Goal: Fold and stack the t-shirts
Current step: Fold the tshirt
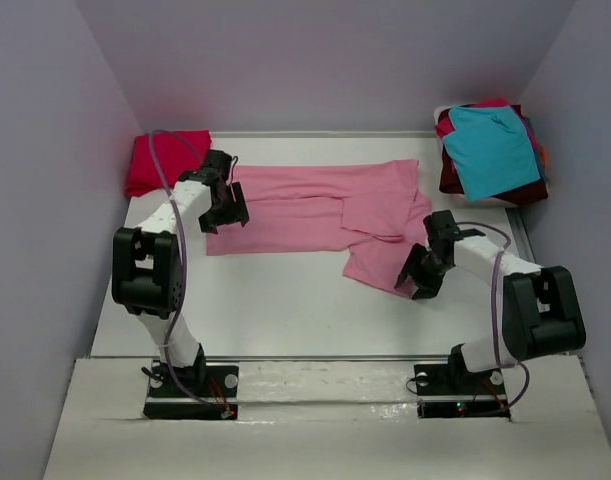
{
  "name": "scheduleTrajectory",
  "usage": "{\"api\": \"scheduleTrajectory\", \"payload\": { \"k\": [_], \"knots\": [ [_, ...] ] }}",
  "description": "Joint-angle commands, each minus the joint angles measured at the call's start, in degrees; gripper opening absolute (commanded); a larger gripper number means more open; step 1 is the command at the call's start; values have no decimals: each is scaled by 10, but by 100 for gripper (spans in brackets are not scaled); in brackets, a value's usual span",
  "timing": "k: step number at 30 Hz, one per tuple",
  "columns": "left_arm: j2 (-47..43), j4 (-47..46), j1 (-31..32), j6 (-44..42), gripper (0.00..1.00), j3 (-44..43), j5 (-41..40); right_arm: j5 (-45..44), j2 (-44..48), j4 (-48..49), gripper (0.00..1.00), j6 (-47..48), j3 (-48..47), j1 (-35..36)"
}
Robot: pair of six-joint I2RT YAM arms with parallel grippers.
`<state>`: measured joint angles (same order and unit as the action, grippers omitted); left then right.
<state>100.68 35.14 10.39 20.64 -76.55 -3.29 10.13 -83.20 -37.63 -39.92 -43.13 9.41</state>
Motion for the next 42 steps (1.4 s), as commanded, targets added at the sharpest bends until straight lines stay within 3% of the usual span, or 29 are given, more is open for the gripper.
{"api": "scheduleTrajectory", "payload": {
  "k": [1, 23, 35, 42],
  "knots": [
    [4, 13, -1, -10, 80, -23, -2, -70, 17, -19, 60, 3, -30, 1],
    [14, 10, -1, -11, 80, -20, 0, -9, 10, 4, 58, -5, 14, 1],
    [4, 10, -1, -8, 80, 3, -12, -29, 14, 2, 31, -9, 7, 1],
    [-32, -8, -8, 19, 80, 62, -32, -36, 22, -10, 23, -7, 0, 1]
  ]
}}
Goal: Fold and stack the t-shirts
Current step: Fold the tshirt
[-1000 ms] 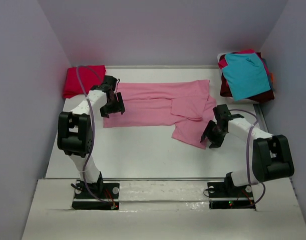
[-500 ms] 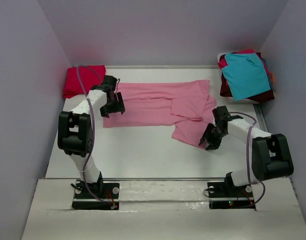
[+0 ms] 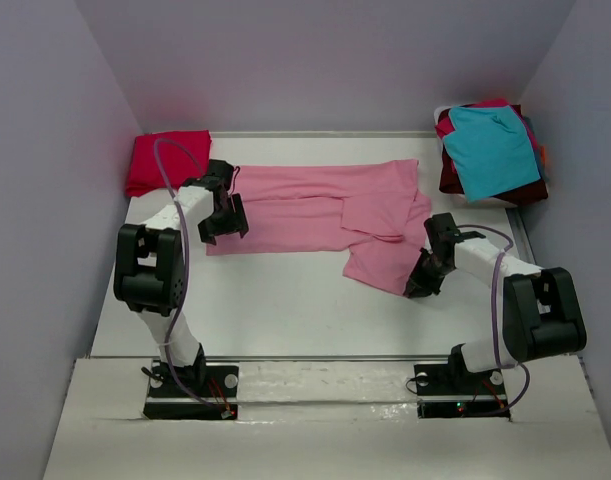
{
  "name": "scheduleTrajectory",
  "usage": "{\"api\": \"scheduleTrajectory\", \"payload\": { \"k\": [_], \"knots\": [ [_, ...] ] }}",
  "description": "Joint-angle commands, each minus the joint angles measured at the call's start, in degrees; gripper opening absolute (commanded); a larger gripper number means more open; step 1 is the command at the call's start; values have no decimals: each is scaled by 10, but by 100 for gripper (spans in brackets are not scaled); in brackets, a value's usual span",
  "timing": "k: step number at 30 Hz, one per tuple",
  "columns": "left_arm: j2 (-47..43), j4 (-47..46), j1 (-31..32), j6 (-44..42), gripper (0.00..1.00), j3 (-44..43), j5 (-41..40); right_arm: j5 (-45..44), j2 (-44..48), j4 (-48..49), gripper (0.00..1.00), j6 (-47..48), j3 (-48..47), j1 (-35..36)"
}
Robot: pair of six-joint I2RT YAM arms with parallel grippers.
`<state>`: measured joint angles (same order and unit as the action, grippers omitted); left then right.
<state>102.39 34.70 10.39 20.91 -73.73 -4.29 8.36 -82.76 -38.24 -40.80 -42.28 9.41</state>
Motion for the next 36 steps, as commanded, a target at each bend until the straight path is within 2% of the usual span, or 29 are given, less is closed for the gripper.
{"api": "scheduleTrajectory", "payload": {
  "k": [1, 6, 14, 21, 36],
  "knots": [
    [-59, -6, -13, 22, 80, 42, -22, -19, 17, -3, 22, 4, -10, 1],
    [-69, -24, -72, 17, 80, 65, 0, -19, 17, -6, 22, 11, -10, 1],
    [-74, -38, -116, 8, 80, 76, 4, -19, 11, -14, 22, 22, -22, 1],
    [-61, -63, -116, 19, 80, 120, 77, -19, 4, -17, 22, 26, -30, 1],
    [-113, -124, -116, 64, 80, 197, 90, -19, -2, -16, 22, 25, -31, 1]
  ]
}}
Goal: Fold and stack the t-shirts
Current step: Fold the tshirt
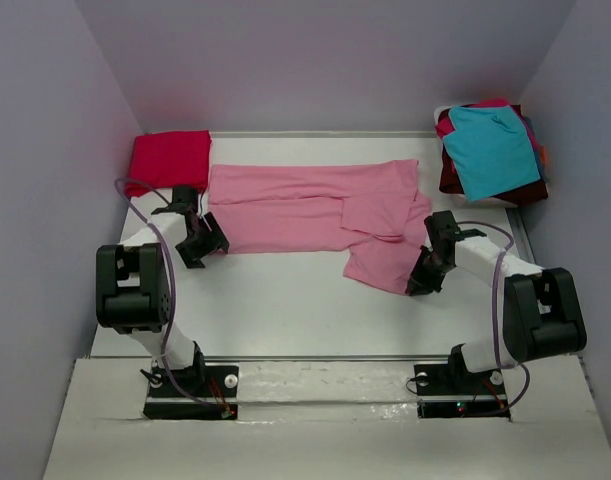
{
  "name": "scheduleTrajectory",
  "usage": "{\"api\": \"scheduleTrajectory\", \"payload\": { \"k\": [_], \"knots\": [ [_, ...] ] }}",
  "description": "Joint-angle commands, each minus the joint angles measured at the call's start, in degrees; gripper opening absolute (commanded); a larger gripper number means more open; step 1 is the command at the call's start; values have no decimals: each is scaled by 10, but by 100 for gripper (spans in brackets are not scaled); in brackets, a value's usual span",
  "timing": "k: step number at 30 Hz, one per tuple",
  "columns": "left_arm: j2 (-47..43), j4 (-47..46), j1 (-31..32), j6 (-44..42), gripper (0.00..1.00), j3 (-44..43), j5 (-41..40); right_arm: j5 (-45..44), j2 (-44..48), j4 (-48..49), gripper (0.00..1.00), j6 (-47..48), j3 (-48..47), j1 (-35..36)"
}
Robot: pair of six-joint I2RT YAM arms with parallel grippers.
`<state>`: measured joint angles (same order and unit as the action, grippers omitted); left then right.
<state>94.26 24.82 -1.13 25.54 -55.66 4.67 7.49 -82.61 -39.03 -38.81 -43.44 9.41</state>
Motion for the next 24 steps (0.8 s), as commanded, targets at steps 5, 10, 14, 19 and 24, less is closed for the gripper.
{"api": "scheduleTrajectory", "payload": {
  "k": [5, 10, 14, 19, 24],
  "knots": [
    [-29, -43, -1, 26, 79, 22, -5, -9, -9, -6, 22, 7, -19, 1],
    [-14, -57, -1, 32, 78, 20, -19, -6, -12, -4, 22, 8, -16, 1],
    [-5, -57, -1, 37, 77, 10, -28, -6, -12, -3, 22, 9, -16, 1],
    [12, -51, -6, 36, 77, -11, -41, -6, -12, -6, 22, 12, -17, 1],
    [23, -56, -6, 36, 77, -21, -41, -8, -12, -8, 22, 13, -19, 1]
  ]
}}
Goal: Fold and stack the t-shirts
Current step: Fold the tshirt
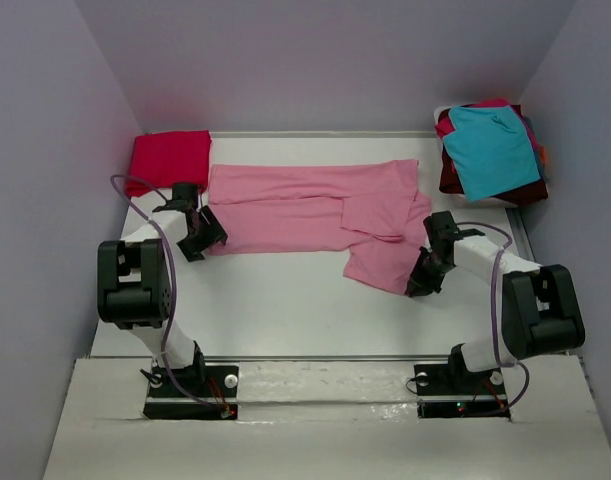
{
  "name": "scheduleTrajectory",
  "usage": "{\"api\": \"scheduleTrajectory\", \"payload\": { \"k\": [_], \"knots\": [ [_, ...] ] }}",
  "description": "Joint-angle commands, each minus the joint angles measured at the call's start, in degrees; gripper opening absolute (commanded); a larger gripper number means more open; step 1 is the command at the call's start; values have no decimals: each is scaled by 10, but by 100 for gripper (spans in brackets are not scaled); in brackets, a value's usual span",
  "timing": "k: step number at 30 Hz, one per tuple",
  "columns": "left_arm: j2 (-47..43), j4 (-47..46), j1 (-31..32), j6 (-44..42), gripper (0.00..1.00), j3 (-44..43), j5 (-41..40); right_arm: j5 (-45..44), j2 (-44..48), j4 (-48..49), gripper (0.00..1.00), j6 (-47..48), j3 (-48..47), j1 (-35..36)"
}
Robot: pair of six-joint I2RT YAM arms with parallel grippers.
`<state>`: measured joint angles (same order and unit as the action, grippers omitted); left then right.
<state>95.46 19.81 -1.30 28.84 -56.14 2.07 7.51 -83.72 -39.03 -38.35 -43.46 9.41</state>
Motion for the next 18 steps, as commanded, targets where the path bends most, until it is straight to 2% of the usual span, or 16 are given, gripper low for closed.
{"api": "scheduleTrajectory", "payload": {
  "k": [1, 6, 10, 18],
  "knots": [
    [17, -7, -5, 4, 77, -18, -15, -8, -1, -8, 22, 8, -19, 1],
    [27, -7, -5, 5, 73, -23, -15, -10, 1, -11, 22, 8, -20, 1],
    [20, -2, -5, 5, 63, -24, -11, -10, -1, -11, 22, 7, -19, 1],
    [-10, 12, -5, 2, 60, -6, -10, -9, -6, -7, 22, 7, -19, 1]
  ]
}}
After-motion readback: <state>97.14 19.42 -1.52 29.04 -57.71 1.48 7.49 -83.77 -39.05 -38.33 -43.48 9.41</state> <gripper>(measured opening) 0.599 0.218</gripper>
